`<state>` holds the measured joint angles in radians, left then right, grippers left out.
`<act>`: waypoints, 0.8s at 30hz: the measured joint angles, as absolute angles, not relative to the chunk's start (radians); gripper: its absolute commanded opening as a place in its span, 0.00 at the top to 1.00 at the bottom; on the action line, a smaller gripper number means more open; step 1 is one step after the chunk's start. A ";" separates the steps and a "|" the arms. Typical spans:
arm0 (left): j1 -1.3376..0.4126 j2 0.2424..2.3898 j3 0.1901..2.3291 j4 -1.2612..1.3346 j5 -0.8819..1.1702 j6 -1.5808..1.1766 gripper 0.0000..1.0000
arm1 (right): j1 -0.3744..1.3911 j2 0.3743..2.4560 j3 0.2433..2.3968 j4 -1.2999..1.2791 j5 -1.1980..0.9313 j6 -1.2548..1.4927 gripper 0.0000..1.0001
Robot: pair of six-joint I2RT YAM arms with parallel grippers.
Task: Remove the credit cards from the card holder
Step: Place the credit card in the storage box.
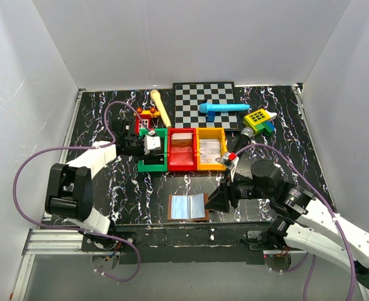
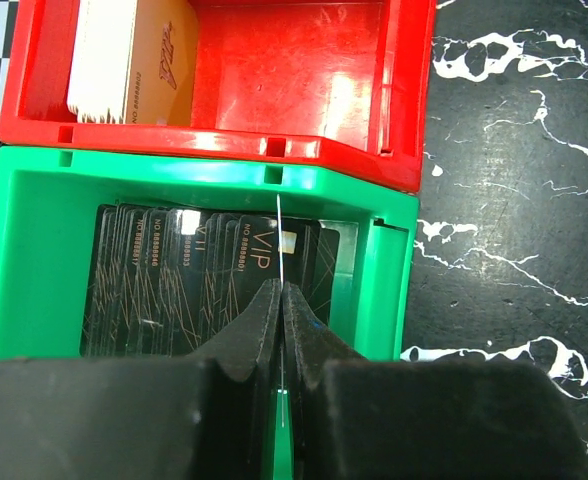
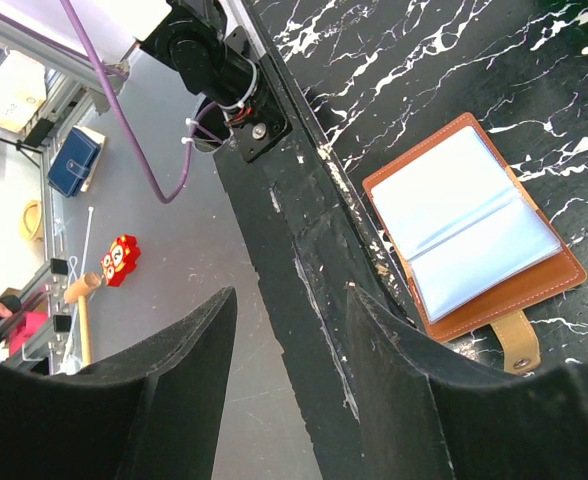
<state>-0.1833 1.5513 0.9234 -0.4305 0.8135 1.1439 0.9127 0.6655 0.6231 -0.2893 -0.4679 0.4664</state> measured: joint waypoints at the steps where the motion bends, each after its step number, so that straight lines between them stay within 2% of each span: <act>1: -0.183 1.551 0.923 -0.435 0.815 1.145 1.00 | 0.913 0.667 0.623 -0.287 -0.470 0.467 0.44; 24: -0.199 1.616 0.962 -0.493 0.769 1.144 1.00 | 0.913 0.621 0.603 -0.271 -0.474 0.467 0.44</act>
<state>-0.1989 1.6157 0.9619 -0.4934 0.7692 1.1442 0.9127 0.6209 0.6025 -0.2707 -0.4740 0.4671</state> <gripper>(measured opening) 0.012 0.557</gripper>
